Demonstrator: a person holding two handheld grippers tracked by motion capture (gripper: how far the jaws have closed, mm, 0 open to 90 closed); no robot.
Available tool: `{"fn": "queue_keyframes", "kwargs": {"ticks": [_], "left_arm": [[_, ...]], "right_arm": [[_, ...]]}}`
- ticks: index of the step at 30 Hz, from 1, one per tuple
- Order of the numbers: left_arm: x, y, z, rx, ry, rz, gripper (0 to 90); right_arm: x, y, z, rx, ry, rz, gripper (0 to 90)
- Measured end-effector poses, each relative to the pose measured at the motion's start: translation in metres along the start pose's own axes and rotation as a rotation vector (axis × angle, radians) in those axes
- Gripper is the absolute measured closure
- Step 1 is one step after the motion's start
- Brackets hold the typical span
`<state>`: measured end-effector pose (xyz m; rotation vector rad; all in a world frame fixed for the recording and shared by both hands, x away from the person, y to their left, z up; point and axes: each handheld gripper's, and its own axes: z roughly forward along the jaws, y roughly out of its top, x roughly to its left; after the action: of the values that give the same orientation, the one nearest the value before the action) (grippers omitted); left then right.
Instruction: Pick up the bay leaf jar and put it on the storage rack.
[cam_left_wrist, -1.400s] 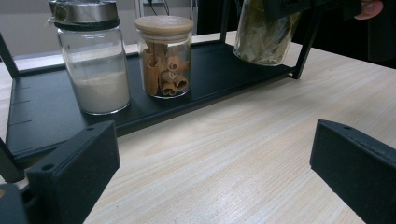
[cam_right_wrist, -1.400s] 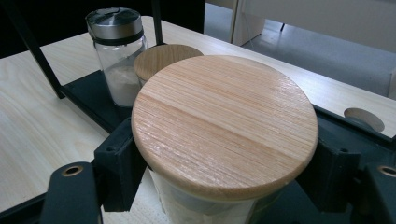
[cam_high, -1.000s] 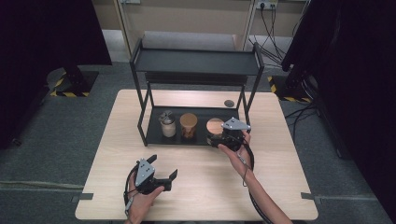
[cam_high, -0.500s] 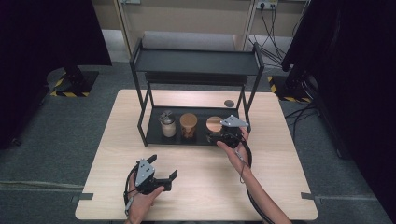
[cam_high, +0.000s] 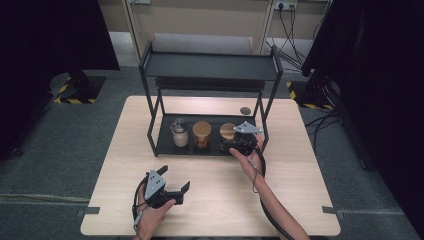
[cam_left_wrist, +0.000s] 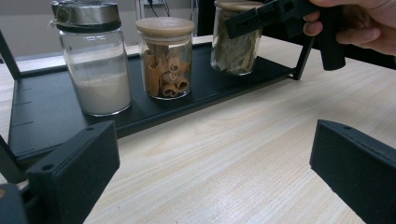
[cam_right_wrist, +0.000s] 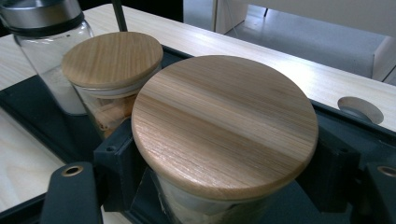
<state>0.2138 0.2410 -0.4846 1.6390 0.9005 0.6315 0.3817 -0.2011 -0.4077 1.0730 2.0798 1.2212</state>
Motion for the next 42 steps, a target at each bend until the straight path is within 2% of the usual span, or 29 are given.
{"fn": "queue_keyframes", "kwargs": {"ticks": [15,31,42], "left_arm": [[0.000,0.000,0.001,0.008,-0.008,0.001,1.1],[-0.002,-0.003,0.008,0.038,-0.020,-0.003,1.1],[-0.003,-0.003,0.008,0.036,-0.017,0.005,1.1]], "right_arm": [[0.000,-0.001,0.014,0.012,-0.014,0.007,26.3],[0.000,-0.002,0.018,0.019,-0.017,0.010,26.3],[0.001,-0.004,0.020,0.023,-0.020,0.013,26.3]]}}
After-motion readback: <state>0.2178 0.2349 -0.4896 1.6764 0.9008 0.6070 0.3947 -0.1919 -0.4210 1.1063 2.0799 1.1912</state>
